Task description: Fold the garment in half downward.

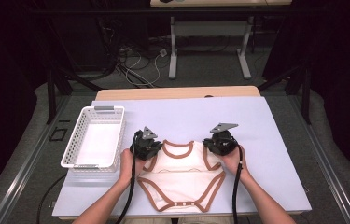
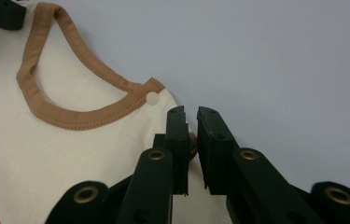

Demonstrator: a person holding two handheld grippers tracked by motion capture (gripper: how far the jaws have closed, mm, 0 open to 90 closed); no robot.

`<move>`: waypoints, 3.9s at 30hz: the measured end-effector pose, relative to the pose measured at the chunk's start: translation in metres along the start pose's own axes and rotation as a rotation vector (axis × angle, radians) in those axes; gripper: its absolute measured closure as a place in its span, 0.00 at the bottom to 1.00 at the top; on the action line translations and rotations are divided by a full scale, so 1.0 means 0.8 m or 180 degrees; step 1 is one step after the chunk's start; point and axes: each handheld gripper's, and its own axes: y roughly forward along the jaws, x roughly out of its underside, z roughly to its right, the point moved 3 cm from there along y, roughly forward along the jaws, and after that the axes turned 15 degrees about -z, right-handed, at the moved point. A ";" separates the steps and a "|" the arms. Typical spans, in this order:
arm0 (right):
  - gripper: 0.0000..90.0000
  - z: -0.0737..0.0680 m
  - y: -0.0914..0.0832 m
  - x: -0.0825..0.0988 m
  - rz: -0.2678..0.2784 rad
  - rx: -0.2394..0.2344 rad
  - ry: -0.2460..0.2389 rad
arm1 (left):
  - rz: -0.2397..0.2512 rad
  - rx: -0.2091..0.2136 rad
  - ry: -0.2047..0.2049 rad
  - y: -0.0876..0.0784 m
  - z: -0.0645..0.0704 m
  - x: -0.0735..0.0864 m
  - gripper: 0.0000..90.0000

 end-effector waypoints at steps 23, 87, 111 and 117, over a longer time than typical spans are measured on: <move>0.90 -0.010 0.003 -0.002 0.0086 -0.0076 -0.0008 | 0.0024 0.0027 0.0105 -0.006 0.005 0.001 0.92; 0.91 -0.058 -0.076 0.022 0.0383 -0.0156 -0.0384 | 0.0261 0.0216 0.0390 -0.066 0.035 0.038 0.91; 0.91 -0.076 -0.083 0.035 0.0293 -0.0263 -0.0503 | 0.0213 0.0302 0.0427 -0.068 0.048 0.060 0.91; 0.91 -0.081 -0.081 0.038 0.0245 -0.0281 -0.0556 | 0.0187 0.0309 0.0450 -0.069 0.050 0.065 0.91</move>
